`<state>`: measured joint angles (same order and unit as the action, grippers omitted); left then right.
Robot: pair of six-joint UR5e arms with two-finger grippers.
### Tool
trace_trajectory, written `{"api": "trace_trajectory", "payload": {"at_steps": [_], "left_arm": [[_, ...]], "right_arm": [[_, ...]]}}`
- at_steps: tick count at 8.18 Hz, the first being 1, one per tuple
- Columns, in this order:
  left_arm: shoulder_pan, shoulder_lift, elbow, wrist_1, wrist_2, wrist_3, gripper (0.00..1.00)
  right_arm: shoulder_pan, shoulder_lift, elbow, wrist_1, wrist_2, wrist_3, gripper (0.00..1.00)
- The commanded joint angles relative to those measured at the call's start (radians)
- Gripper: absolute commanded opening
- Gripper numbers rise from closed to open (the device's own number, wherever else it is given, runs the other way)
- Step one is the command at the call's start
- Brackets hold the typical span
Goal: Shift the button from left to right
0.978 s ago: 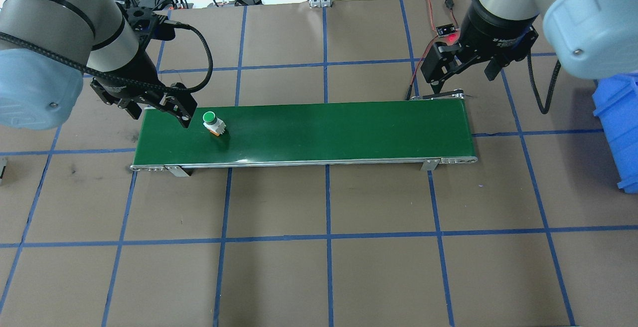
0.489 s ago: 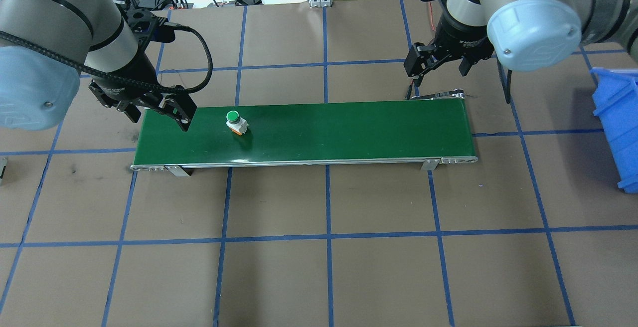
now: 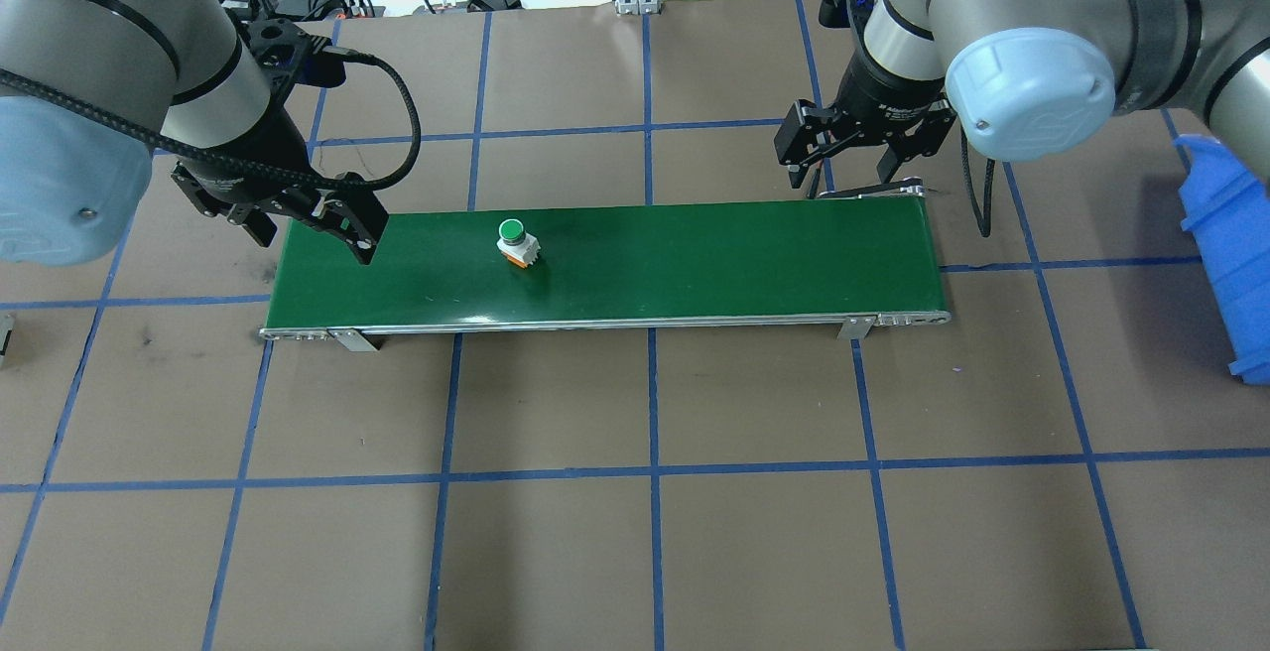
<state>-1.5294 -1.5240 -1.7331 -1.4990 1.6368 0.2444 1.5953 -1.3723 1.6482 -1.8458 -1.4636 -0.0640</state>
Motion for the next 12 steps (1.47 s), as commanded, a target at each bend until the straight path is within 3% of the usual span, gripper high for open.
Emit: {"api": "trace_trajectory", "payload": {"at_steps": [1, 8, 12], "left_arm": [[0.000, 0.002, 0.000, 0.002, 0.002, 0.004, 1.00], [0.002, 0.005, 0.004, 0.003, 0.005, 0.009, 1.00], [0.002, 0.005, 0.003, 0.011, 0.008, 0.009, 1.00]], "right_arm": [[0.003, 0.004, 0.008, -0.004, 0.063, 0.204, 1.00], [0.011, 0.058, 0.009, -0.061, 0.049, 0.507, 1.00], [0.101, 0.079, 0.002, -0.122, 0.029, 0.584, 1.00]]}}
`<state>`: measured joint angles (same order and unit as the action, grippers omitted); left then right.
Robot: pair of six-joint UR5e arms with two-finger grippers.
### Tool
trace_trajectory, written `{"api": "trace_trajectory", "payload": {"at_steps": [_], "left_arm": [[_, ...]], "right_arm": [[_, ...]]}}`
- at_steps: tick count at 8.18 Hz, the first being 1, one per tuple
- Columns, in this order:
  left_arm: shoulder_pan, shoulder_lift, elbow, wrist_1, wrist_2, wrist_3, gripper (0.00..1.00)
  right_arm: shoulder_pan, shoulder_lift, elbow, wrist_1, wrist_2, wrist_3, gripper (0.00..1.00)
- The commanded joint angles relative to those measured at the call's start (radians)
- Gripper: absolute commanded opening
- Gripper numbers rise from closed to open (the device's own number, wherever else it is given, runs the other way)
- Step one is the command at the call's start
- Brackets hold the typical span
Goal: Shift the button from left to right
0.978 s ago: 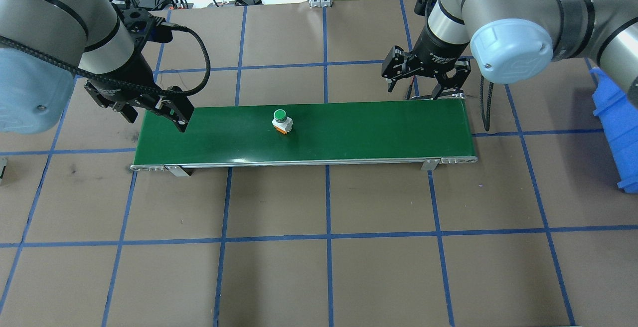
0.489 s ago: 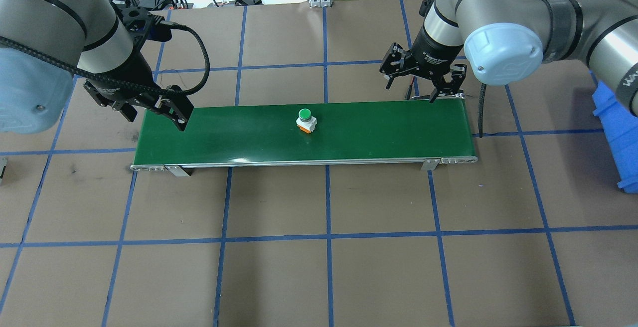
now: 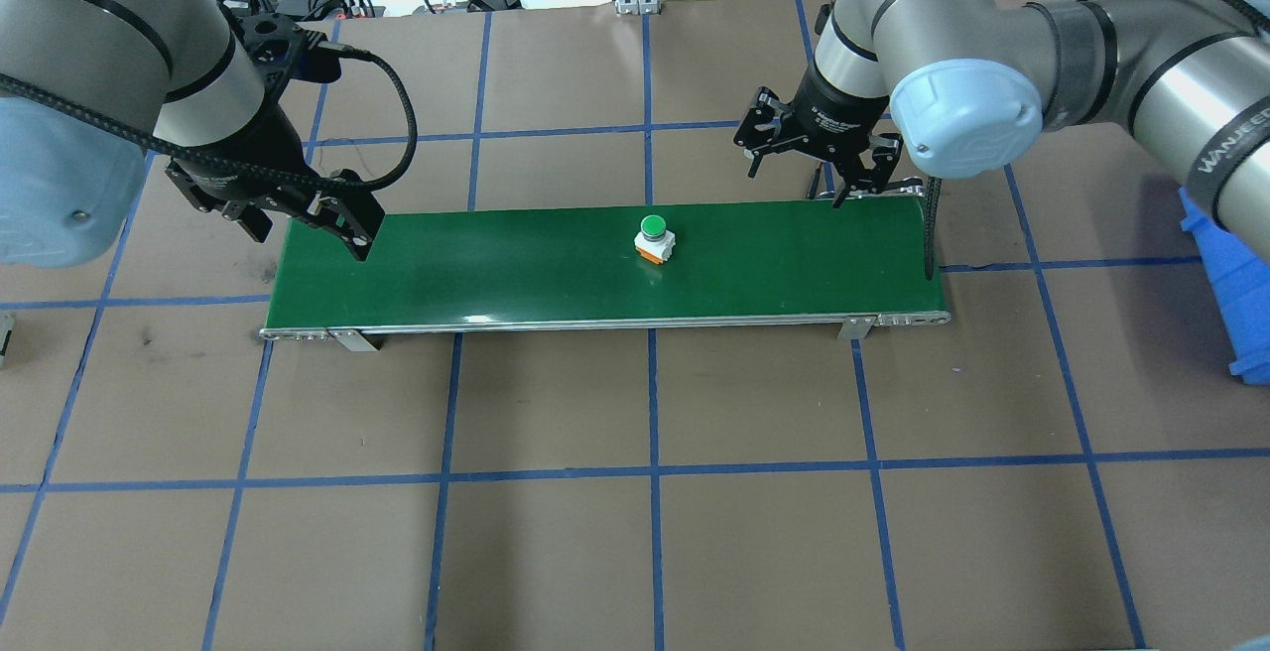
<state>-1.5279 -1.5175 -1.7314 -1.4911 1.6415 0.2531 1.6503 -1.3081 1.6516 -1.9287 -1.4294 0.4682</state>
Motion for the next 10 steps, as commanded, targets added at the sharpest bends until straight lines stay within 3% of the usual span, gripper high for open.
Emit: {"api": "trace_trajectory", "payload": {"at_steps": [1, 3, 5, 7, 8, 9, 10], "left_arm": [[0.000, -0.001, -0.003, 0.005, 0.003, 0.000, 1.00], [0.002, -0.001, 0.000, 0.005, -0.005, -0.009, 1.00], [0.002, -0.016, 0.004, 0.008, -0.002, -0.006, 1.00], [0.002, -0.015, 0.003, 0.011, -0.002, -0.005, 1.00], [0.002, -0.015, 0.003, 0.011, -0.002, -0.005, 1.00], [0.002, -0.015, 0.001, 0.011, -0.002, -0.005, 1.00], [0.002, -0.015, 0.001, 0.012, -0.002, -0.005, 1.00]], "right_arm": [[0.063, 0.032, 0.003, -0.073, -0.003, 0.059, 1.00], [0.072, 0.082, 0.005, -0.134, -0.002, 0.069, 1.00], [0.072, 0.127, 0.017, -0.139, 0.004, -0.018, 1.00], [0.071, 0.130, 0.051, -0.135, -0.038, -0.135, 1.00], [0.069, 0.130, 0.057, -0.135, -0.111, -0.154, 1.00], [0.063, 0.130, 0.060, -0.128, -0.143, -0.174, 0.97], [0.039, 0.127, 0.059, -0.090, -0.146, -0.189, 0.78]]}}
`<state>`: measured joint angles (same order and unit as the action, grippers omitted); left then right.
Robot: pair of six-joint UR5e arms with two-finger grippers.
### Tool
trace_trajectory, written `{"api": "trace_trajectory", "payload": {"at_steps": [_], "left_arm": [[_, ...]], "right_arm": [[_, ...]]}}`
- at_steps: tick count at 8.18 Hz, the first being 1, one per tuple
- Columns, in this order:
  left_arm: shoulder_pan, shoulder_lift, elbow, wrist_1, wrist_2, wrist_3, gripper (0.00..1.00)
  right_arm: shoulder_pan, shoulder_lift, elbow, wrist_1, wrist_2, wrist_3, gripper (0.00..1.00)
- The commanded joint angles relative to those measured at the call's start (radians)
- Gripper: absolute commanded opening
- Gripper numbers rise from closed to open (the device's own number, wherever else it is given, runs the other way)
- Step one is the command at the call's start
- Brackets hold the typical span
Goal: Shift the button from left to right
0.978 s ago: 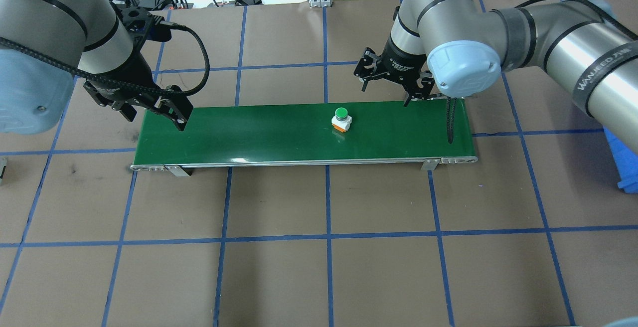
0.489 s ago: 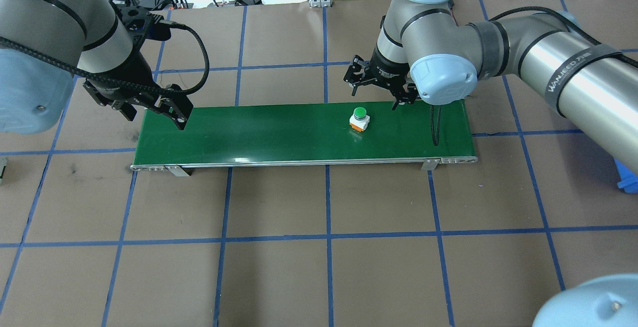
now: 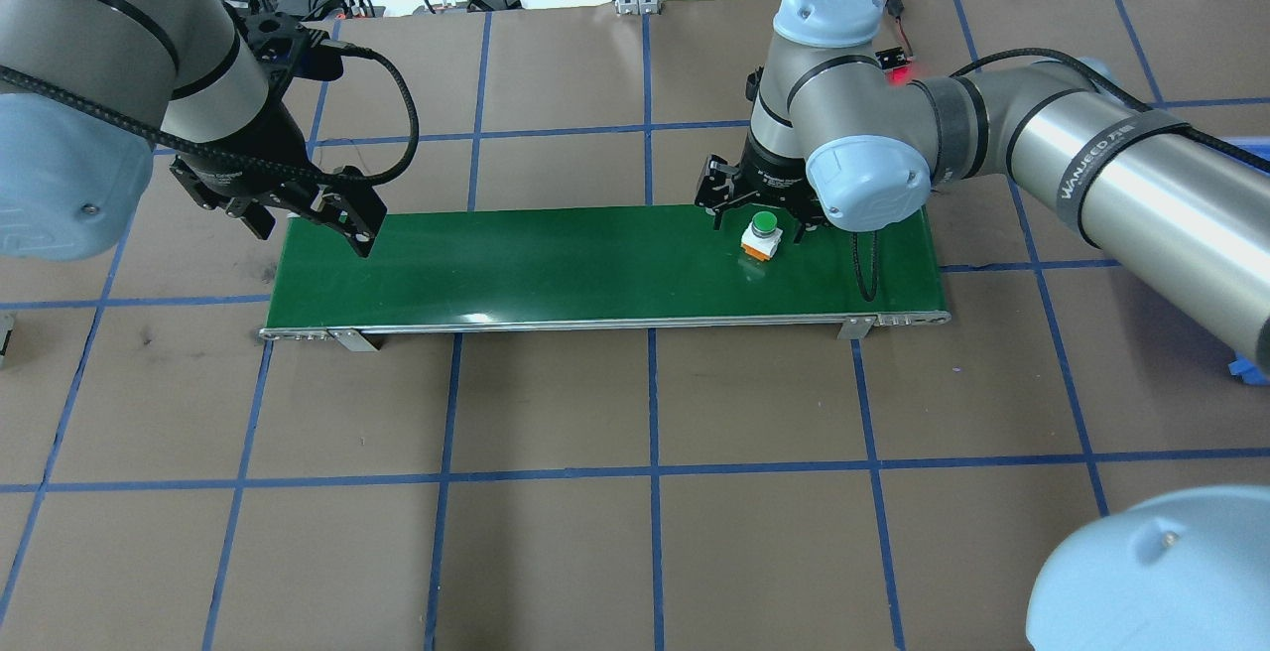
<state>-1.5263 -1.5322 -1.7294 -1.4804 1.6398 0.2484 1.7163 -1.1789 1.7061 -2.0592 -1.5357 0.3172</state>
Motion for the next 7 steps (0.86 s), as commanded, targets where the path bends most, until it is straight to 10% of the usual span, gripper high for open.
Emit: {"api": "trace_trajectory", "payload": {"at_steps": [1, 3, 7], "left_arm": [[0.000, 0.001, -0.002, 0.002, 0.000, 0.002, 1.00], [0.000, 0.003, -0.002, 0.002, 0.000, 0.002, 1.00], [0.000, 0.007, -0.006, 0.000, 0.003, 0.005, 1.00]], "right_arm": [[-0.067, -0.011, 0.004, 0.047, -0.034, -0.043, 0.44], [-0.128, -0.019, 0.004, 0.082, -0.023, -0.114, 0.09], [-0.222, -0.044, -0.064, 0.093, -0.020, -0.304, 0.03]]}}
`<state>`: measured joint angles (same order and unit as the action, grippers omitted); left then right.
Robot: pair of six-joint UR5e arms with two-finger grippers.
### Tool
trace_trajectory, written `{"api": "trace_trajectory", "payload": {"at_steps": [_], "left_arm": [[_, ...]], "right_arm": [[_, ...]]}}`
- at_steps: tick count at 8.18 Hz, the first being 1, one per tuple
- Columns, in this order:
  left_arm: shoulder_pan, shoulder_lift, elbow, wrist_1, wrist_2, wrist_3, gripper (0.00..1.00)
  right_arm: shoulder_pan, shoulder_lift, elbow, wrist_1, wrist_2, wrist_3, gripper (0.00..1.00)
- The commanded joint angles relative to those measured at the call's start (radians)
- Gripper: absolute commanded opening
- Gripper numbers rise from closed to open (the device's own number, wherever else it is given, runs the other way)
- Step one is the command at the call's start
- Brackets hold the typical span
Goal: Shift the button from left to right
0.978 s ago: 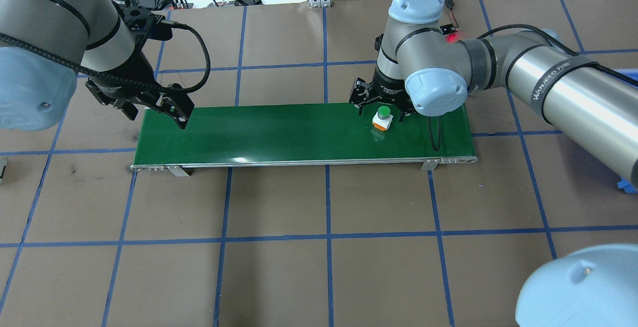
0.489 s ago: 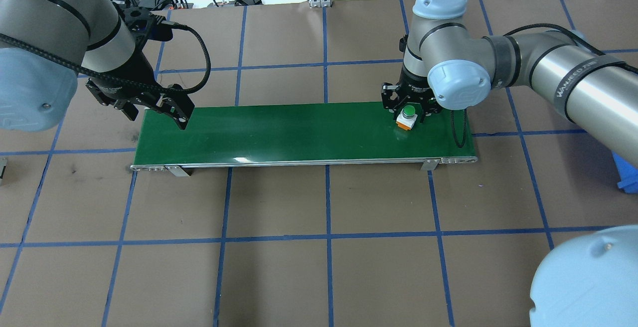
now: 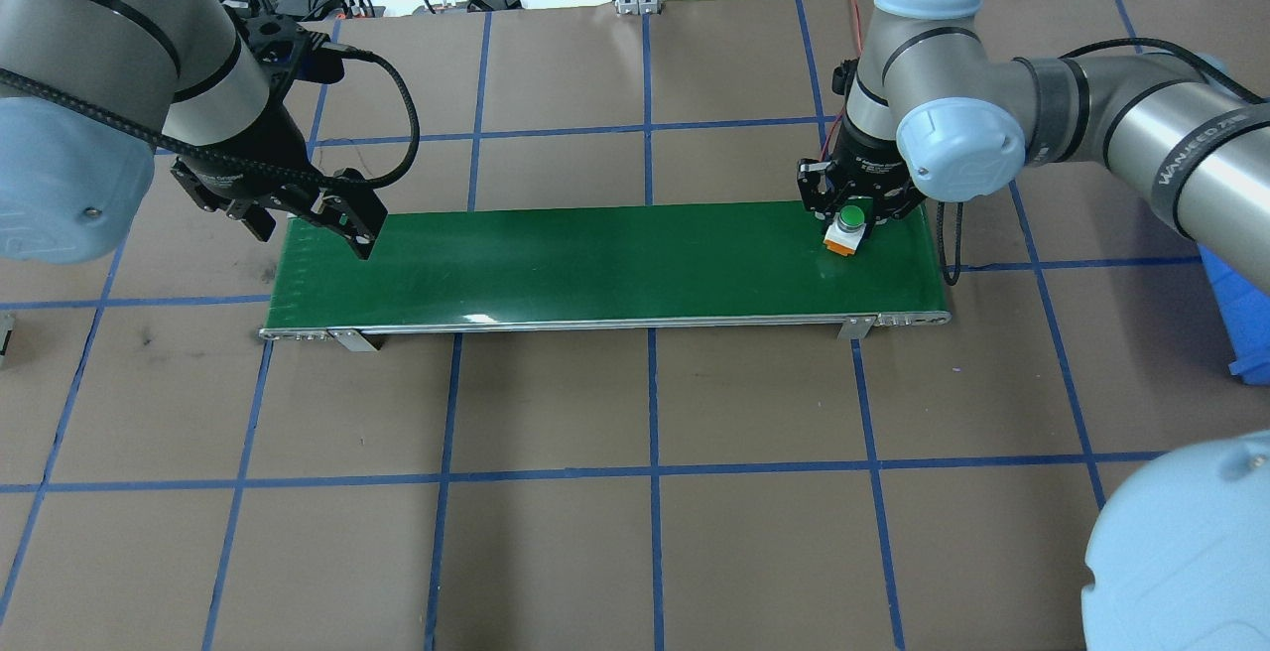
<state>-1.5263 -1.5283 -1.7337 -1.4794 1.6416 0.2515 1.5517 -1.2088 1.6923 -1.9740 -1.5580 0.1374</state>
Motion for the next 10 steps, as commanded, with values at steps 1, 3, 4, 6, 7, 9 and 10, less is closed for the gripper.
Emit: {"api": "trace_trajectory", "payload": {"at_steps": [1, 3, 4, 6, 7, 9, 10], "left_arm": [[0.000, 0.005, -0.003, 0.001, 0.001, 0.002, 1.00], [0.000, 0.005, 0.003, 0.002, 0.001, 0.003, 1.00], [0.005, 0.005, 0.005, 0.002, 0.001, 0.003, 1.00], [0.005, 0.007, -0.003, 0.001, -0.002, -0.009, 1.00], [0.005, 0.007, -0.003, 0.005, -0.003, -0.008, 1.00], [0.005, 0.008, -0.003, 0.010, 0.000, -0.003, 1.00], [0.005, 0.011, -0.003, 0.010, 0.001, -0.001, 1.00]], "right_arm": [[-0.097, -0.023, -0.074, 0.017, -0.005, -0.263, 0.00], [-0.239, -0.075, -0.074, 0.012, -0.008, -0.572, 0.00], [-0.310, -0.096, -0.074, 0.003, -0.007, -0.778, 0.00], [-0.454, -0.106, -0.075, 0.001, -0.008, -1.053, 0.00], [-0.534, -0.104, -0.072, -0.018, 0.004, -1.204, 0.00], [-0.643, -0.091, -0.074, -0.107, 0.016, -1.472, 0.00], [-0.712, -0.080, -0.074, -0.111, 0.035, -1.577, 0.00]]}}
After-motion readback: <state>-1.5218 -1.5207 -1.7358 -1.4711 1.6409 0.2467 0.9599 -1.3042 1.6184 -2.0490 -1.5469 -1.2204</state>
